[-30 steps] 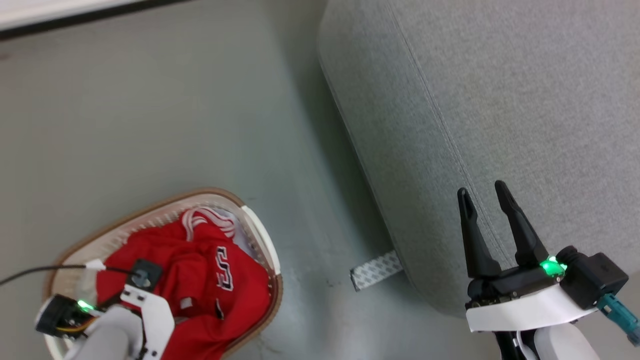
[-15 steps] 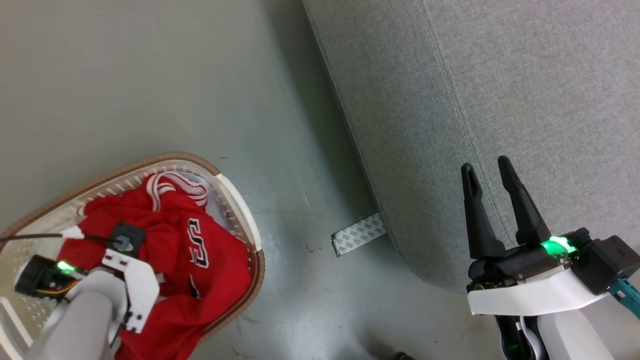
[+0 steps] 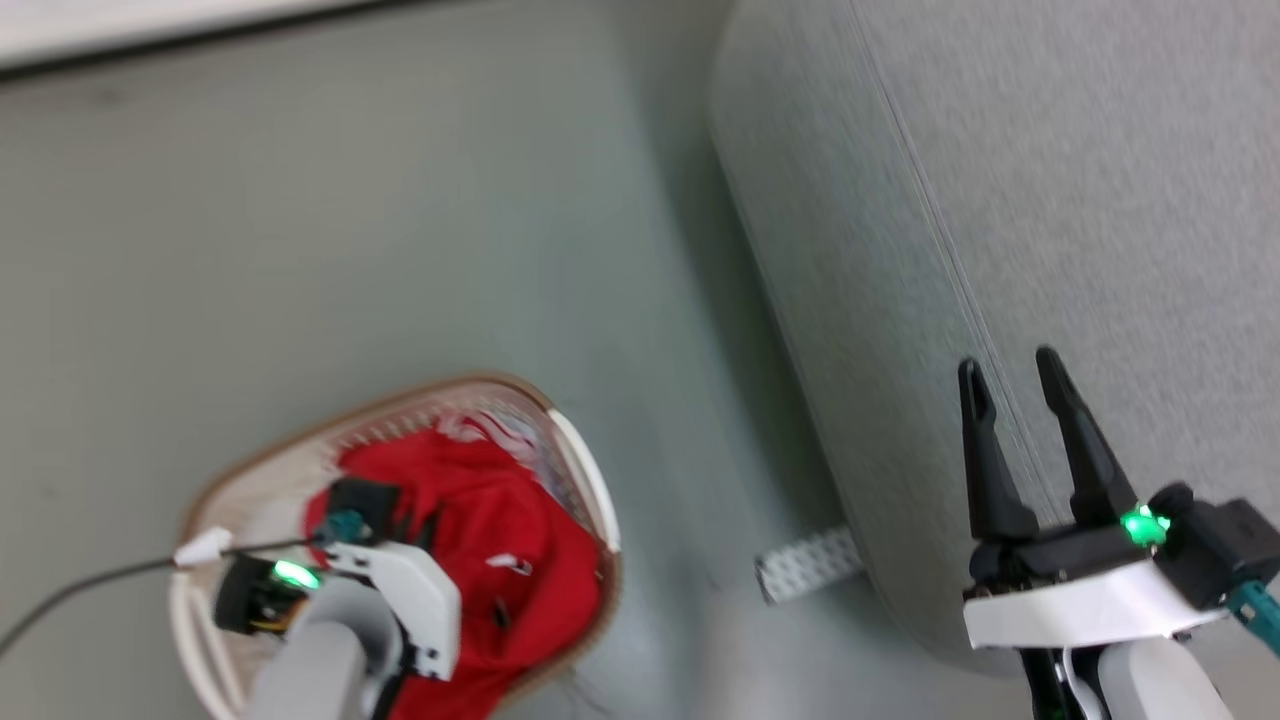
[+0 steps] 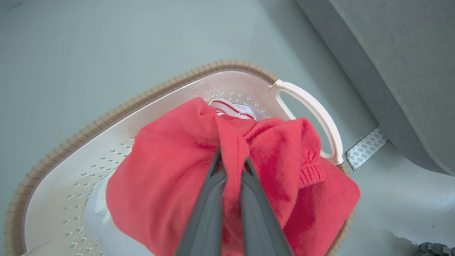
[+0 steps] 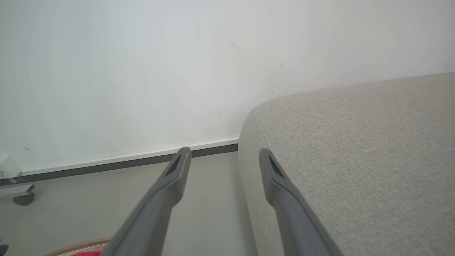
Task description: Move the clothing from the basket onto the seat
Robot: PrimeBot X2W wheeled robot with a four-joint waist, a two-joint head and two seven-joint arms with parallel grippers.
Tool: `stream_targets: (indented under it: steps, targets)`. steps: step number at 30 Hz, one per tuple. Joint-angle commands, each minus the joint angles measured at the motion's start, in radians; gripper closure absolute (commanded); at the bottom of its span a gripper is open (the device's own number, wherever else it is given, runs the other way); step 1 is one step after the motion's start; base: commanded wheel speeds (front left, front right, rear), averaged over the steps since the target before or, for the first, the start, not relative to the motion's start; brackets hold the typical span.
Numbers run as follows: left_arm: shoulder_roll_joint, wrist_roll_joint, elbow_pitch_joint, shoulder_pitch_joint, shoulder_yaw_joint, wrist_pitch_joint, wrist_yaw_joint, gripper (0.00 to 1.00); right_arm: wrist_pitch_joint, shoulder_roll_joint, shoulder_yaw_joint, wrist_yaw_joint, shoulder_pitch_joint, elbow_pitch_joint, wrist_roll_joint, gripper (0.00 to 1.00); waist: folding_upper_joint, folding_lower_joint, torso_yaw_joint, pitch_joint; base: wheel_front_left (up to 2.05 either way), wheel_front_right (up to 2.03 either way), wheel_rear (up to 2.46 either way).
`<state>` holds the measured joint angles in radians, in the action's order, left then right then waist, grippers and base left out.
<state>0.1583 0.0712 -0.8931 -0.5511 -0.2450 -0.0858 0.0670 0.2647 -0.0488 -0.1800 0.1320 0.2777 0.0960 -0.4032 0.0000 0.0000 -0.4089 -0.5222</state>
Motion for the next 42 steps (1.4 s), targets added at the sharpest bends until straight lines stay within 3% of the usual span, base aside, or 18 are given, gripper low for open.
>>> stream_targets:
  steps: [1,12,28,33,41,42]
  targets:
    - [-0.022,0.020,0.013,0.030,0.001,-0.025,0.006,1.00,0.000,-0.004,0.013,-0.002,-0.030,0.011,0.023,0.00,0.0000,0.0000,0.102,0.131,0.00,0.00,0.00]
    - [-0.078,0.099,0.218,0.132,-0.020,-0.046,0.029,1.00,0.000,-0.004,0.046,-0.002,-0.150,0.040,0.087,0.00,0.0000,0.0000,0.206,0.372,0.00,0.00,0.00]
    - [-0.025,0.144,0.847,0.294,-0.022,0.188,0.003,1.00,-0.001,-0.003,-0.012,-0.002,-0.192,-0.011,0.170,0.00,0.0000,0.0000,0.214,0.495,0.00,0.00,0.00]
    - [-0.018,0.149,0.944,0.330,-0.036,0.240,-0.006,1.00,-0.001,-0.052,-0.124,-0.002,-0.158,-0.056,0.178,0.00,0.0000,0.0000,0.215,0.513,0.00,0.00,0.00]
    - [-0.016,0.154,0.980,0.362,-0.056,0.262,-0.013,1.00,-0.023,-0.201,-0.436,-0.002,0.026,-0.047,0.073,0.00,0.0000,0.0000,0.205,0.526,0.00,0.00,0.00]
    - [-0.016,0.154,0.980,0.362,-0.056,0.262,-0.013,1.00,-0.023,-0.201,-0.436,-0.002,0.026,-0.047,0.073,0.00,0.0000,0.0000,0.205,0.526,0.00,0.00,0.00]
